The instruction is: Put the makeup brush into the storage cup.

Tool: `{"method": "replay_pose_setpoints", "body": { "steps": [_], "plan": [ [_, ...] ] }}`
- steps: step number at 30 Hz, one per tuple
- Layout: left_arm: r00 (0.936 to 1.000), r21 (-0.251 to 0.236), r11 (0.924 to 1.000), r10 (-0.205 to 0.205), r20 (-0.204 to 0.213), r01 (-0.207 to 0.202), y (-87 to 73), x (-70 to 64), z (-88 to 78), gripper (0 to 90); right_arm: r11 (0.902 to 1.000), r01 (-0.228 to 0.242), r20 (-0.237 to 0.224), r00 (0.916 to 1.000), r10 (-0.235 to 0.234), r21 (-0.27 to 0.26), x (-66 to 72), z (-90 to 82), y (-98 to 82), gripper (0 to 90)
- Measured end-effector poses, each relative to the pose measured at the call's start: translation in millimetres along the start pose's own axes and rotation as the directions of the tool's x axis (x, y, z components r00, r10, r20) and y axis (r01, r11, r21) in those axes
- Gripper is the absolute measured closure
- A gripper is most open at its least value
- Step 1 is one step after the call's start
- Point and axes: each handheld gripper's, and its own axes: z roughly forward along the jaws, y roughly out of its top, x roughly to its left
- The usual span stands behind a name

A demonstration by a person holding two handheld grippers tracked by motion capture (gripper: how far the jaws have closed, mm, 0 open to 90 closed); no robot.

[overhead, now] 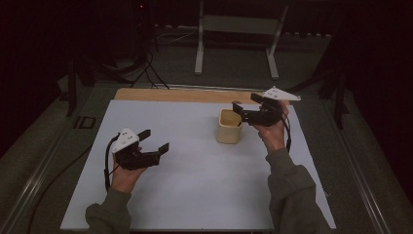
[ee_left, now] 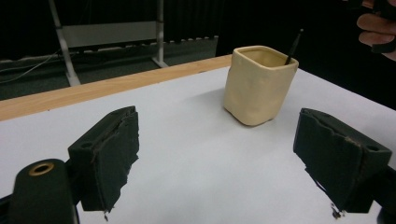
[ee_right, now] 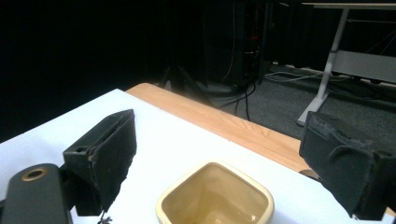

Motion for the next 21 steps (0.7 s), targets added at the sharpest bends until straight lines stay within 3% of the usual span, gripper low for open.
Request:
{"method": "replay_pose_setpoints", "body": {
  "steps": [21],
  "plan": [
    [0.9999,-0.005,1.0000,-0.007,-0.010,0.007,0.1,3.4,-3.7,15.5,0.9997,0.016,0.005,0.9999,-0.016,0.019,-6.1,-17.4,-3.2,10.7]
  ]
}}
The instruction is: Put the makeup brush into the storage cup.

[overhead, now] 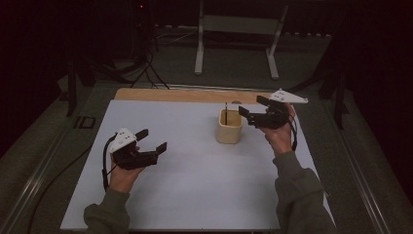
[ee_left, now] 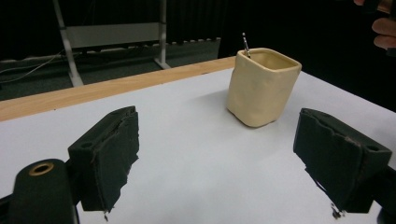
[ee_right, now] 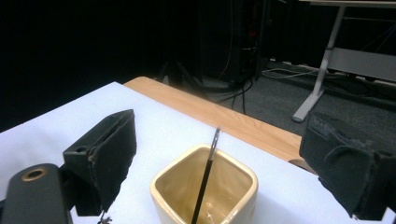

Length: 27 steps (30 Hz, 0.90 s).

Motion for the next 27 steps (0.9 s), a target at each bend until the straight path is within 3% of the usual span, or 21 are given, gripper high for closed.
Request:
{"method": "replay_pose_setpoints", "body": {
  "steps": [13,27],
  "plan": [
    [1.0000,0.006,1.0000,-0.002,-0.002,0.002,-0.8,1.4,0.8,15.5,0.9998,0.000,-0.012,0.9999,0.001,0.022,-4.0,-9.4,-13.0,10.5],
    [1.0000,0.005,1.0000,0.001,-0.007,0.000,-1.6,2.3,-3.5,15.5,0.9984,0.025,-0.057,0.9981,-0.023,0.051,1.9,-34.1,-31.0,10.5]
  ]
}}
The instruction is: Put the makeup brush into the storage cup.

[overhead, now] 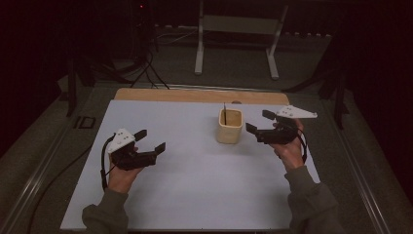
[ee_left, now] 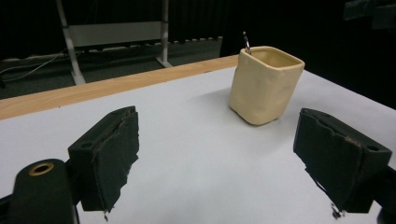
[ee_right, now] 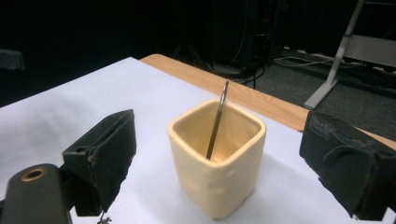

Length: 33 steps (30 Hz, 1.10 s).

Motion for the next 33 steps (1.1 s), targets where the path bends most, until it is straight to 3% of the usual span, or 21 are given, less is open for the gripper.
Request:
{"method": "replay_pose_setpoints", "body": {
  "steps": [21,33],
  "plan": [
    [0.9999,0.002,1.0000,0.004,-0.013,-0.004,-3.1,3.4,-10.5,15.5,0.9998,-0.006,-0.013,0.9999,0.006,0.020,5.0,-22.5,-28.3,10.2],
    [0.9997,0.013,0.9998,0.015,-0.019,-0.015,-7.7,4.5,-15.8,15.4,0.9995,-0.032,-0.009,0.9995,0.031,-0.006,4.0,-38.1,-47.9,9.8]
  ]
}}
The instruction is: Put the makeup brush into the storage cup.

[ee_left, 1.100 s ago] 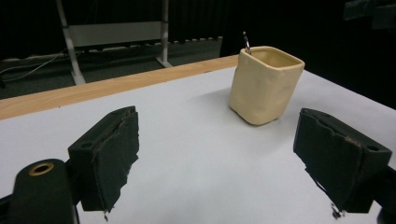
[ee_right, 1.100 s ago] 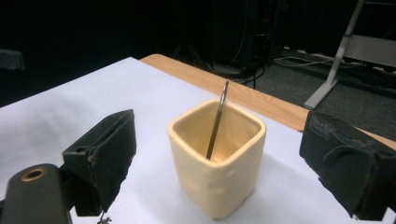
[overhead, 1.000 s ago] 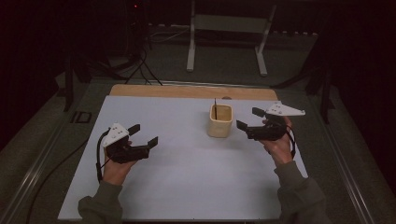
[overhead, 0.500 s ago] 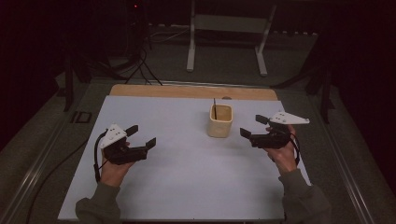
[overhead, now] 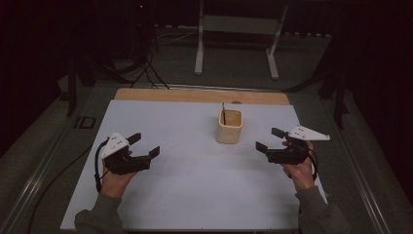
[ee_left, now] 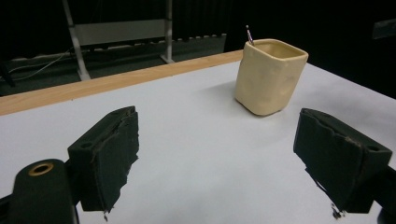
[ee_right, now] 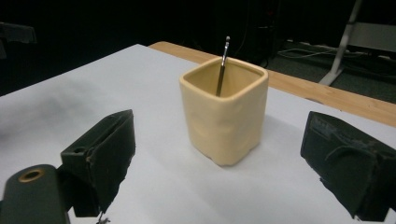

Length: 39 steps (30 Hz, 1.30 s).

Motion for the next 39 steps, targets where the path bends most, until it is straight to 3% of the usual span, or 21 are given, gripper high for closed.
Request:
{"method": "replay_pose_setpoints", "body": {
  "steps": [4,10,19,29,39],
  "plan": [
    [0.9997,0.006,0.9998,0.018,-0.018,-0.018,-2.3,0.2,-3.8,15.3,0.9999,-0.005,0.023,0.9997,0.005,-0.015,0.1,-9.7,-11.0,9.8],
    [0.9993,0.005,0.9999,0.014,-0.034,-0.014,-6.5,2.9,-10.0,14.7,1.0000,-0.002,0.051,0.9987,0.003,-0.009,2.1,-16.5,-21.5,9.8],
    [0.9980,-0.003,1.0000,0.003,-0.064,-0.003,-12.0,8.5,-19.7,13.0,0.9999,0.002,0.047,0.9989,-0.001,-0.013,10.1,-21.4,-32.7,9.8],
    [0.9954,-0.018,0.9998,-0.010,-0.096,0.008,-19.7,14.1,-33.5,11.7,0.9988,-0.041,0.050,0.9978,0.042,-0.029,10.1,-28.9,-51.5,9.8],
    [0.9950,-0.042,0.9991,0.006,-0.100,-0.010,-29.9,16.5,-49.2,11.4,0.9980,-0.004,0.062,0.9980,0.008,-0.064,10.2,-42.1,-62.7,9.7]
  ]
}}
